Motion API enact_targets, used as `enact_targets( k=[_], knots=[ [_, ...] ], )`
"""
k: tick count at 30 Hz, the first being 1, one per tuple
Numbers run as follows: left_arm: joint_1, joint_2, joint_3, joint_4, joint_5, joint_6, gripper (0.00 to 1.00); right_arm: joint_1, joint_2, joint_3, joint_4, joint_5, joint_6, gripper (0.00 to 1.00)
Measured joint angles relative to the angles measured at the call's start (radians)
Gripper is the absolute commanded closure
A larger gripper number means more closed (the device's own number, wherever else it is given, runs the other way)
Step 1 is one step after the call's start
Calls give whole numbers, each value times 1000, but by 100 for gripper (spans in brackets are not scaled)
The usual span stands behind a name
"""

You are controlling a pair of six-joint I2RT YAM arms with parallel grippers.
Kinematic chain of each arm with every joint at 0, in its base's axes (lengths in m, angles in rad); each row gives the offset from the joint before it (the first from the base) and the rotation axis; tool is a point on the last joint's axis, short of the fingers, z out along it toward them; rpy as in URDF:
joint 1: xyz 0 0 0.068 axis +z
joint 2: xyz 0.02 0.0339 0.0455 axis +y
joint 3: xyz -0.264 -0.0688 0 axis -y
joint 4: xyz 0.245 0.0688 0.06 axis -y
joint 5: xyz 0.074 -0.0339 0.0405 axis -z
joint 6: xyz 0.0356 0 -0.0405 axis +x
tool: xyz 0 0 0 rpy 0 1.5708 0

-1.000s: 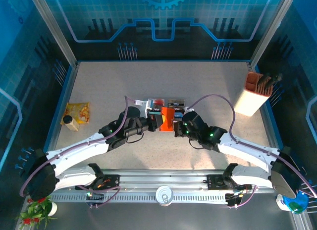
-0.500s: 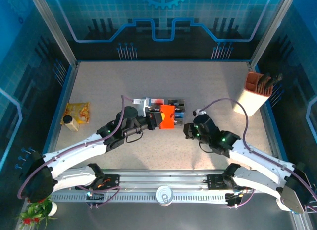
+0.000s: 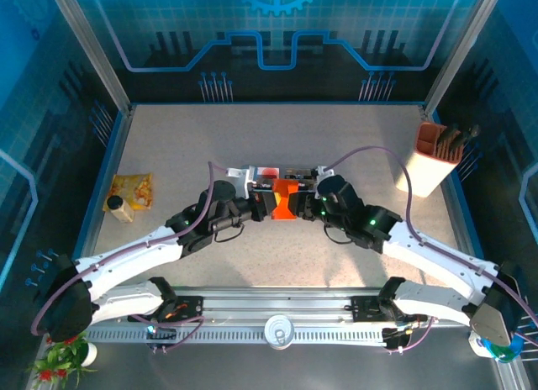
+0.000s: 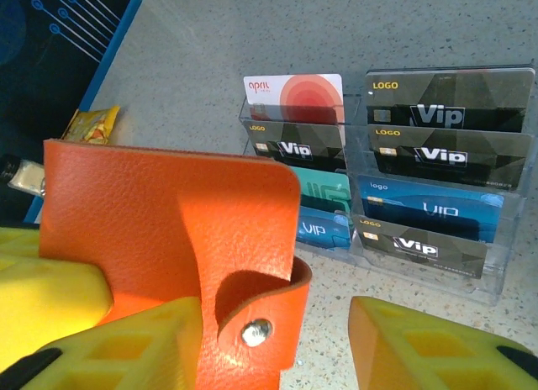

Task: Put the credit cards into the card holder
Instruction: Open the button on the card holder.

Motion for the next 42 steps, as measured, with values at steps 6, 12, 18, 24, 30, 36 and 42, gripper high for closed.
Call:
enact_targets(
  k=[6,12,18,24,30,36,42],
  knots=[
    [-2,14,0,-7,-7,0,100,3,34,0,2,8,1,54],
    [-2,23,0,-13,-7,0,100,3,47,-11,18,23,5,66],
    [-3,29,0,-23,-14,0,100,4,57,-43,60,19,19,76],
    [-6,36,0,-29,-15,0,100,4,57,-68,108,-3,34,96],
    [-10,43,0,-42,-19,-1,100,4,69,-105,163,-16,54,100],
    [-14,37,0,-42,-19,-28,100,-40,78,-196,188,11,60,100],
    [-17,-1,1,2,-18,-53,100,-177,75,-323,102,18,61,100]
  ],
)
